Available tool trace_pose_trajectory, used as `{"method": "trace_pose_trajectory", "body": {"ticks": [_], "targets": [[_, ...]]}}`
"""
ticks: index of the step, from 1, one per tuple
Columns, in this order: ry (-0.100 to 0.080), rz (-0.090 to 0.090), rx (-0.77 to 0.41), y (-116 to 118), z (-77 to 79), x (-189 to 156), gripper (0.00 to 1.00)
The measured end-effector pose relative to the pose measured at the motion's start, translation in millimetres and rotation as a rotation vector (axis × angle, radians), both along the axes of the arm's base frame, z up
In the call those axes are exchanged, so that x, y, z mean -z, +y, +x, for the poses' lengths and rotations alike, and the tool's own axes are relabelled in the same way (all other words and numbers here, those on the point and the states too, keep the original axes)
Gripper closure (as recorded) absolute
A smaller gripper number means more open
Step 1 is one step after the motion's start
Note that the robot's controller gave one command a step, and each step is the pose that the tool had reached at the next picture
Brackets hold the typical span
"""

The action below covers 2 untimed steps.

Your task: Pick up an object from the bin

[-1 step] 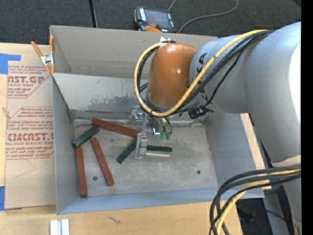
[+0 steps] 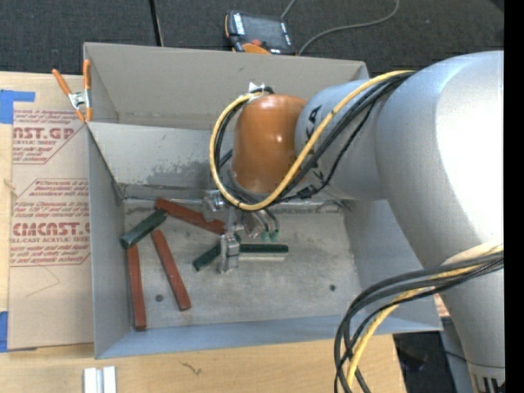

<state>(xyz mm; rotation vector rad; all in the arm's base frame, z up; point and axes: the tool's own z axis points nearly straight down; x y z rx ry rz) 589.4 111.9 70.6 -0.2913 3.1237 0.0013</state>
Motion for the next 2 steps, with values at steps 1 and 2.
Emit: {"method": "trace_pose_trajectory", "body": {"ticks": [1,2], "targets": [[-0.001,0.002,0.03,1.9,-30.3,-0.6,0.0],[-0.001,0.001,0.106,-36.1,0.8,-0.2,0.0]]}}
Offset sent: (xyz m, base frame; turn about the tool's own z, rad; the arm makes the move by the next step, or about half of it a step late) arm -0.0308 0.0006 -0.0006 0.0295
